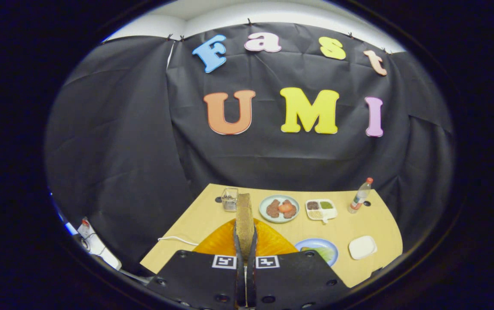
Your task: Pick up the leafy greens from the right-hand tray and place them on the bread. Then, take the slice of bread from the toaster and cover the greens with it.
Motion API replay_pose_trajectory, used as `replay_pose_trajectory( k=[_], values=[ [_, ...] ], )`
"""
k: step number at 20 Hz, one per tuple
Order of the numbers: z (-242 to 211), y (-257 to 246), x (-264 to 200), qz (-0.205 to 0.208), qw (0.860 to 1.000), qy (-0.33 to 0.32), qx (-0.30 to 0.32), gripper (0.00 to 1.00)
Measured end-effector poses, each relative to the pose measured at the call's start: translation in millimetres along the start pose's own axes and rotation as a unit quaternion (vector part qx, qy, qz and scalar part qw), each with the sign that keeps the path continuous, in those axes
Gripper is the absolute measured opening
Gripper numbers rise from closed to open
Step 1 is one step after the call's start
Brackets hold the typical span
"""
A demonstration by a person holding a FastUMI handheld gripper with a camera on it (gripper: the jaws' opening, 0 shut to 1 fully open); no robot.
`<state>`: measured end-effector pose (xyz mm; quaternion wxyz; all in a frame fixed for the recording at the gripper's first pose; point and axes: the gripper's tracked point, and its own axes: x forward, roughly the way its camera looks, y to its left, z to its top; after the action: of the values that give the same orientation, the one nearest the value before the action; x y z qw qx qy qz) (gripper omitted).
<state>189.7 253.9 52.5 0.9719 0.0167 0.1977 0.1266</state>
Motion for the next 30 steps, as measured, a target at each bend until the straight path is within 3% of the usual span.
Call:
replay_pose_trajectory(
  k=[7, 17, 23, 30],
  values=[
    [-7.6, -60.5, -10.9, -0.029, 0.999, -0.017, 0.012, 0.02],
    [-89.1, -140.9, 54.2, -0.054, 0.997, 0.028, 0.04, 0.02],
    [-147.6, -172.0, 100.6, -0.053, 0.996, 0.049, 0.061, 0.02],
    [-181.9, -175.1, 135.1, -0.016, 0.992, 0.052, 0.112, 0.02]
  ],
)
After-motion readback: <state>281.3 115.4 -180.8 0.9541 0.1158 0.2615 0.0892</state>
